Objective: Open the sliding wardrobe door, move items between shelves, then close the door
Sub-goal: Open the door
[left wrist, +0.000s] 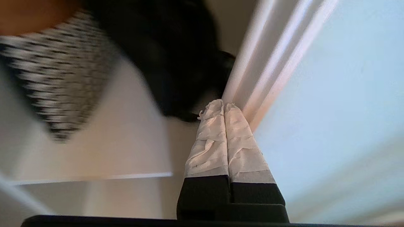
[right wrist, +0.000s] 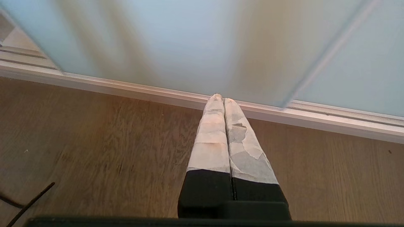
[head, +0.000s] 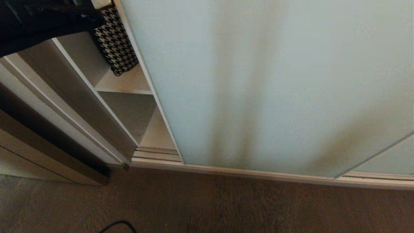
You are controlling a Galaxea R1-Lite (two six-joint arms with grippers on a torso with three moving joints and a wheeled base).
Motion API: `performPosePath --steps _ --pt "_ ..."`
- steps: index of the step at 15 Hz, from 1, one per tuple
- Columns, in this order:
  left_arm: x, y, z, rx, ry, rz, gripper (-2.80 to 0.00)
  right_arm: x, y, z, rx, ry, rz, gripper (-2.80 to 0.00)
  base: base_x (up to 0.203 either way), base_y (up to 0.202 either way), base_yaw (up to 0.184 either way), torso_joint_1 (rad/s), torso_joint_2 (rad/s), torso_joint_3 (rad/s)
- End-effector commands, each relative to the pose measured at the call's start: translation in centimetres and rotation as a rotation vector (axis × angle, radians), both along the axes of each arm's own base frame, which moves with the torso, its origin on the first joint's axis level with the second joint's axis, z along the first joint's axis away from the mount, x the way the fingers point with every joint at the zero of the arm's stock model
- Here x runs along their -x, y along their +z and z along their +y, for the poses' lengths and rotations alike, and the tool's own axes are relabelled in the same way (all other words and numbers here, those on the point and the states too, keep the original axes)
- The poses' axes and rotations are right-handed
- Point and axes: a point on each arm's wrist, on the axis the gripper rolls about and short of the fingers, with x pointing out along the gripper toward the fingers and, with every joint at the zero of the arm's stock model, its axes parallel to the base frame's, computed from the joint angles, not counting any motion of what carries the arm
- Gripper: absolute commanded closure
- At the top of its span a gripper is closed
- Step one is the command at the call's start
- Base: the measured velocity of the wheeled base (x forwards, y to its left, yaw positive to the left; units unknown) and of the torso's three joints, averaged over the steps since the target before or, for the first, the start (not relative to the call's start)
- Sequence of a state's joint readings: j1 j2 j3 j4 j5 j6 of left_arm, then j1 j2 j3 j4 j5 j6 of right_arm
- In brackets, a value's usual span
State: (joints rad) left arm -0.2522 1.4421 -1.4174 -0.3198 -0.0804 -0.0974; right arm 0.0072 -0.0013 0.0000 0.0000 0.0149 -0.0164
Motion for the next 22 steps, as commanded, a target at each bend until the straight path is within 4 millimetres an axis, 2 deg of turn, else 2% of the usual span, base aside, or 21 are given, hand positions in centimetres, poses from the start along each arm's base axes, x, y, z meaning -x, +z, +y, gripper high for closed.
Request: performPosePath --steps 1,3,5,8,10,13,15,17,20,22 --pt "0.1 -0.2 -1.1 0.001 -0.039 0.004 0.0 0.0 0.0 0.0 0.0 0.001 0.0 0.0 0.0 0.0 0.0 0.0 0.0 0.0" --pt "0.6 0.3 -0.8 0.014 -0.024 -0.014 0.0 0.0 0.0 0.0 0.0 0.001 0.0 0.0 0.0 0.0 0.0 0.0 0.0 0.0" --pt "2.1 1.5 -0.1 0.039 0.028 -0.052 0.0 0.0 0.0 0.0 0.0 0.001 0.0 0.0 0.0 0.0 0.0 0.0 0.0 0.0" --pt "3.1 1.6 1.1 0.045 0.137 -0.037 0.0 0.0 0.0 0.0 0.0 0.001 0.0 0.0 0.0 0.0 0.0 0.0 0.0 0.0" --pt "3.1 1.5 2.9 0.036 0.246 -0.008 0.0 0.0 0.0 0.0 0.0 0.001 0.0 0.0 0.0 0.0 0.0 0.0 0.0 0.0" --pt "5.6 1.2 6.0 -0.022 0.439 0.01 0.0 0.0 0.0 0.0 0.0 0.001 0.0 0.0 0.0 0.0 0.0 0.0 0.0 0.0" --pt "8.6 -0.1 7.2 -0.032 0.553 0.025 0.0 0.0 0.0 0.0 0.0 0.001 0.0 0.0 0.0 0.0 0.0 0.0 0.0 0.0" --pt "12.1 -1.7 7.2 -0.028 0.59 0.023 0.0 0.0 0.0 0.0 0.0 0.001 0.0 0.0 0.0 0.0 0.0 0.0 0.0 0.0" --pt "17.0 -8.0 6.9 -0.05 0.593 0.095 0.0 0.0 0.0 0.0 0.0 0.001 0.0 0.0 0.0 0.0 0.0 0.0 0.0 0.0" --pt "18.5 -13.1 6.7 -0.075 0.562 0.185 0.0 0.0 0.0 0.0 0.0 0.001 0.0 0.0 0.0 0.0 0.0 0.0 0.0 0.0"
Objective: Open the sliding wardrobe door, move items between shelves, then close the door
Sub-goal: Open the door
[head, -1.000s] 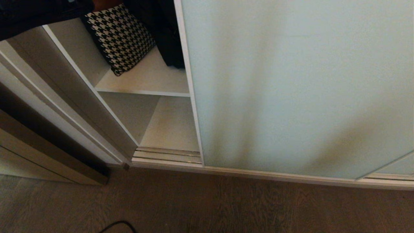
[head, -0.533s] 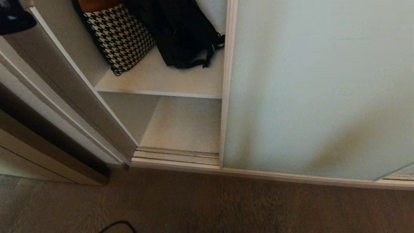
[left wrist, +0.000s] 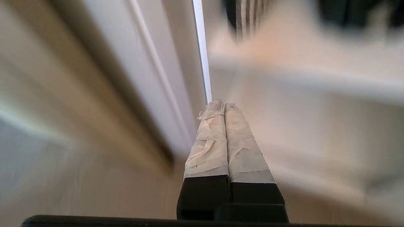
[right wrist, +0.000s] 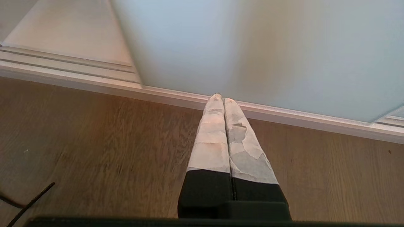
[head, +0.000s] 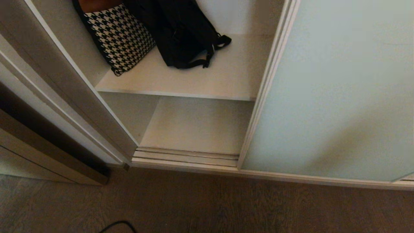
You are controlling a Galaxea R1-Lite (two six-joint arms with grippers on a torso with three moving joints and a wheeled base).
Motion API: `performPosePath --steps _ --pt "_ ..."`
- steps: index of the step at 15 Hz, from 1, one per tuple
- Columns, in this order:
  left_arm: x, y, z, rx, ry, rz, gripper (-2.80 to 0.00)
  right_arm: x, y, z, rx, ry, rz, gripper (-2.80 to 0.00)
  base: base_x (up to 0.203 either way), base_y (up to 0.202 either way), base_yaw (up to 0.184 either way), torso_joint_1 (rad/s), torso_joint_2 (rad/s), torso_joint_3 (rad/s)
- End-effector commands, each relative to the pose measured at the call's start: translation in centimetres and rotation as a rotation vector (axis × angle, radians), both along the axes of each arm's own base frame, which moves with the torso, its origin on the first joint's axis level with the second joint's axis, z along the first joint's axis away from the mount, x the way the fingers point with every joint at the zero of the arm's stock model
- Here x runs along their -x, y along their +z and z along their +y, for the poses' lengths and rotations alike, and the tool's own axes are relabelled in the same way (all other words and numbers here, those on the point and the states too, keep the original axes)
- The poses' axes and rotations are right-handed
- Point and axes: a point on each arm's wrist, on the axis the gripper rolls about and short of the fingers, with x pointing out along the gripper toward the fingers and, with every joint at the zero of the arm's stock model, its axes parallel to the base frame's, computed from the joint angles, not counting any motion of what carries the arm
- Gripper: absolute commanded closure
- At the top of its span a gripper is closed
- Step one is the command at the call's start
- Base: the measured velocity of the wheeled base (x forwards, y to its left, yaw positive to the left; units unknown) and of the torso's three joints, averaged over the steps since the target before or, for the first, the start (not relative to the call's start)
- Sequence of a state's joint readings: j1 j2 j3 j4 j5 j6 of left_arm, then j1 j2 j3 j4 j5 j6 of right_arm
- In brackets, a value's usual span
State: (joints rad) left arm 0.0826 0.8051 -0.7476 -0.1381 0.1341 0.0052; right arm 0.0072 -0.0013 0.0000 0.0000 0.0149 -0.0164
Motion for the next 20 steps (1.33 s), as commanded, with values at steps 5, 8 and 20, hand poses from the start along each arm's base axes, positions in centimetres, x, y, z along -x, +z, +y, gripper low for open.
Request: performPosePath --steps 5,8,20 --pt "6.6 -11.7 -0.8 -0.005 -0.124 0.067 0.0 0.0 0.0 0.0 0.0 0.001 0.0 0.0 0.0 0.0 0.0 0.0 0.0 0.0" --pt "7.6 -15.8 -1.2 -0.043 -0.268 0.177 0.0 0.0 0.0 0.0 0.0 0.001 0.0 0.0 0.0 0.0 0.0 0.0 0.0 0.0" --pt "7.7 -19.7 -1.0 -0.119 -0.318 0.159 0.0 0.0 0.0 0.0 0.0 0.001 0.0 0.0 0.0 0.0 0.0 0.0 0.0 0.0"
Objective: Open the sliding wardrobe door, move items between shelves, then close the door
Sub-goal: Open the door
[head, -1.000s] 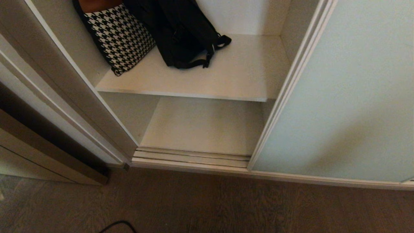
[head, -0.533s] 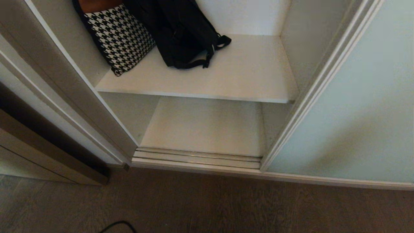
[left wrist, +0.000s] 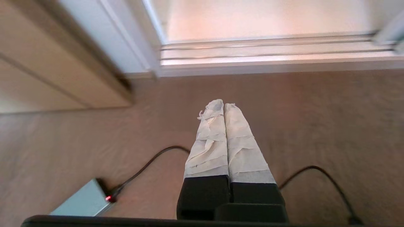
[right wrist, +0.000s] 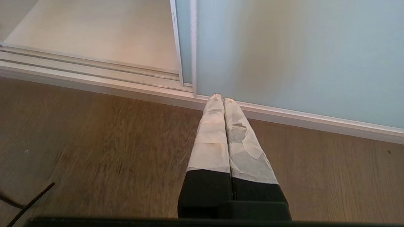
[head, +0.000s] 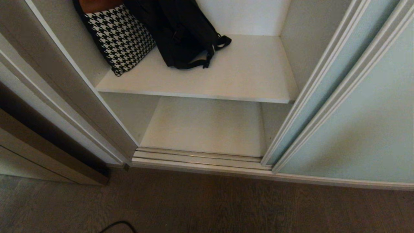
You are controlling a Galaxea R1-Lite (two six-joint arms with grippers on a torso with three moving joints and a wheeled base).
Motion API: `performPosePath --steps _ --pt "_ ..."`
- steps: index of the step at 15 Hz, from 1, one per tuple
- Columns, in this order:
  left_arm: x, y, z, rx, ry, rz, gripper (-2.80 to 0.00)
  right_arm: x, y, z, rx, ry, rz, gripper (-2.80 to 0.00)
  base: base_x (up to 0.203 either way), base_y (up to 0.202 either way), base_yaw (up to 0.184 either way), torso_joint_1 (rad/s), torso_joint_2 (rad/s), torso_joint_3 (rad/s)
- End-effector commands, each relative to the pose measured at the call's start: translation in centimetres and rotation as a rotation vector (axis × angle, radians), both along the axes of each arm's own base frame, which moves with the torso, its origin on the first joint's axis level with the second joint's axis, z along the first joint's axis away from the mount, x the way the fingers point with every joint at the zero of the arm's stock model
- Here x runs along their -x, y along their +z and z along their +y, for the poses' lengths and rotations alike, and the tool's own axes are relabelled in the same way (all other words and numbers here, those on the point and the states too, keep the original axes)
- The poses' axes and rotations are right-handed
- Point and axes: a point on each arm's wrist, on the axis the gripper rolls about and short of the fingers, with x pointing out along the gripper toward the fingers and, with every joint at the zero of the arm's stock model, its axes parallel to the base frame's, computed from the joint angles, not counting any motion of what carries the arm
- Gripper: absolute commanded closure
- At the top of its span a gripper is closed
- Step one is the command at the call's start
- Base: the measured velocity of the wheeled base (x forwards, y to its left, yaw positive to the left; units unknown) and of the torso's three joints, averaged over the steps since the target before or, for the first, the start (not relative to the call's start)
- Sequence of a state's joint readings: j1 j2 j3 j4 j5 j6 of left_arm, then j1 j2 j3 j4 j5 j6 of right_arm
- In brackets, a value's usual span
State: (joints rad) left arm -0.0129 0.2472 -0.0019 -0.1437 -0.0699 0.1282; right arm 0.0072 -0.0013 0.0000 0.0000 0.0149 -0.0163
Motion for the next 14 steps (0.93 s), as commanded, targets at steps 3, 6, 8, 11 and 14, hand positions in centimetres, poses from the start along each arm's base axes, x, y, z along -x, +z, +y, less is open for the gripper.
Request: performPosePath --steps 3,6,8,11,14 --pt "2.1 -1.4 0.0 0.005 0.02 -0.116 0.0 0.0 0.0 0.0 -0.001 0.001 0.0 0.0 0.0 0.0 0.0 0.0 0.0 0.0" --pt "2.2 -1.9 0.0 0.012 0.042 -0.095 0.0 0.0 0.0 0.0 0.0 0.001 -0.002 0.0 0.0 0.0 0.0 0.0 0.0 0.0" --pt "2.2 -1.9 0.0 0.015 0.048 -0.094 0.0 0.0 0.0 0.0 -0.001 0.001 0.0 0.0 0.0 0.0 0.0 0.0 0.0 0.0" --pt "2.1 -1.8 0.1 0.083 0.076 -0.098 0.0 0.0 0.0 0.0 -0.001 0.001 0.0 0.0 0.0 0.0 0.0 0.0 0.0 0.0" --pt "2.1 -1.8 0.1 0.08 0.076 -0.096 0.0 0.0 0.0 0.0 -0.001 0.001 0.0 0.0 0.0 0.0 0.0 0.0 0.0 0.0"
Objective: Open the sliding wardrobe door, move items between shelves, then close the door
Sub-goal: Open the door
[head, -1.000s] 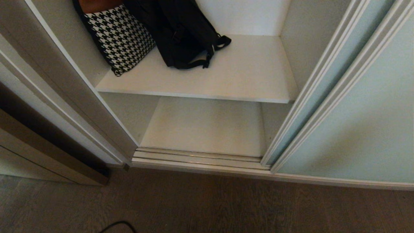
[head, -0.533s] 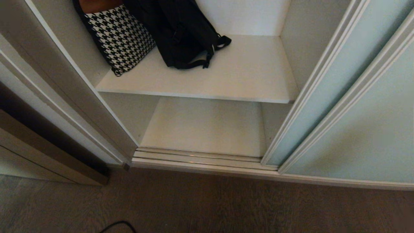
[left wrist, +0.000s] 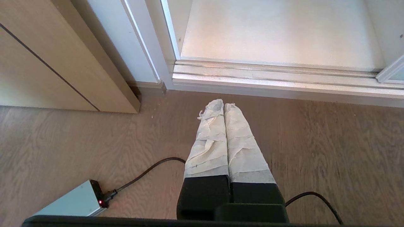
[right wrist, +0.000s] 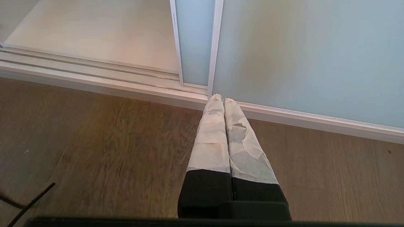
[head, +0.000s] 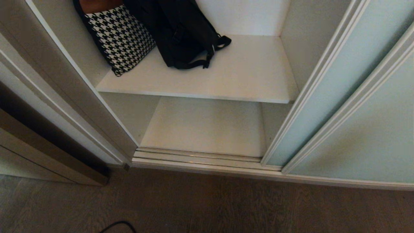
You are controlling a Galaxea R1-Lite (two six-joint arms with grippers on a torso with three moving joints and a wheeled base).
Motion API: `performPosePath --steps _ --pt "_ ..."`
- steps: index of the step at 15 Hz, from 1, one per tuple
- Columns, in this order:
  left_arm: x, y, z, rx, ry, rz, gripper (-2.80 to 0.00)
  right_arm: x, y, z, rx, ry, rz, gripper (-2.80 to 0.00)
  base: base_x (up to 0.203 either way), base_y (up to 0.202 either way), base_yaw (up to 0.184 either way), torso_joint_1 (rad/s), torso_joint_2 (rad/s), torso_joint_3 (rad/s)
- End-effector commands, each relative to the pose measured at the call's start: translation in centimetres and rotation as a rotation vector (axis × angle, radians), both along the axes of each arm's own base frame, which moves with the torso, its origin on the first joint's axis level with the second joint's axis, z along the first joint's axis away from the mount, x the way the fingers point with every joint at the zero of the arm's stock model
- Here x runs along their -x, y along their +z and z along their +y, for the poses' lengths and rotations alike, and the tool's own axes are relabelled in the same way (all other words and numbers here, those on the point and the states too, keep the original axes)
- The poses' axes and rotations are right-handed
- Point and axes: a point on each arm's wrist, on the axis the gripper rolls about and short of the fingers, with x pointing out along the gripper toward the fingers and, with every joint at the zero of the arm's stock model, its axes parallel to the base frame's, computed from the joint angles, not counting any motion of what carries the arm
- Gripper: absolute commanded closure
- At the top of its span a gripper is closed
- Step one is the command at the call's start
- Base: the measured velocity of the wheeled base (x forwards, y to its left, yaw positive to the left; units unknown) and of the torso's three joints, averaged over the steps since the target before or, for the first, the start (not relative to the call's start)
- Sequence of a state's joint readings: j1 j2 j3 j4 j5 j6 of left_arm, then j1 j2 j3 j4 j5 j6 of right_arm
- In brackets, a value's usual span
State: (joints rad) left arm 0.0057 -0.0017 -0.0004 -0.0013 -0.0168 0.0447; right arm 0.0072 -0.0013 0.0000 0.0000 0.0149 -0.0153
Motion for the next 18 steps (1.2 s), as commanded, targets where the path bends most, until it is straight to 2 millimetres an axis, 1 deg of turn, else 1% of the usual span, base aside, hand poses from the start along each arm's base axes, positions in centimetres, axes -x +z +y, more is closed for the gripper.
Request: performPosePath --steps 1,4,8,18 --pt "-0.03 0.0 0.0 0.002 0.002 0.003 0.0 0.0 -0.05 0.0 0.0 0.001 0.0 0.0 0.0 0.0 0.0 0.0 0.0 0.0" --pt "-0.03 0.0 0.03 0.017 0.016 0.003 0.0 0.0 -0.05 0.0 0.0 0.001 0.0 0.0 0.0 0.0 0.0 0.0 0.0 0.0" --pt "-0.03 -0.05 0.02 -0.017 0.008 0.008 0.0 0.0 -0.05 0.0 0.0 0.001 0.0 0.0 0.0 0.0 0.0 0.0 0.0 0.0" --pt "-0.03 -0.02 0.02 0.0 0.011 0.005 0.0 0.0 -0.05 0.0 0.0 0.001 0.0 0.0 0.0 0.0 0.0 0.0 0.0 0.0"
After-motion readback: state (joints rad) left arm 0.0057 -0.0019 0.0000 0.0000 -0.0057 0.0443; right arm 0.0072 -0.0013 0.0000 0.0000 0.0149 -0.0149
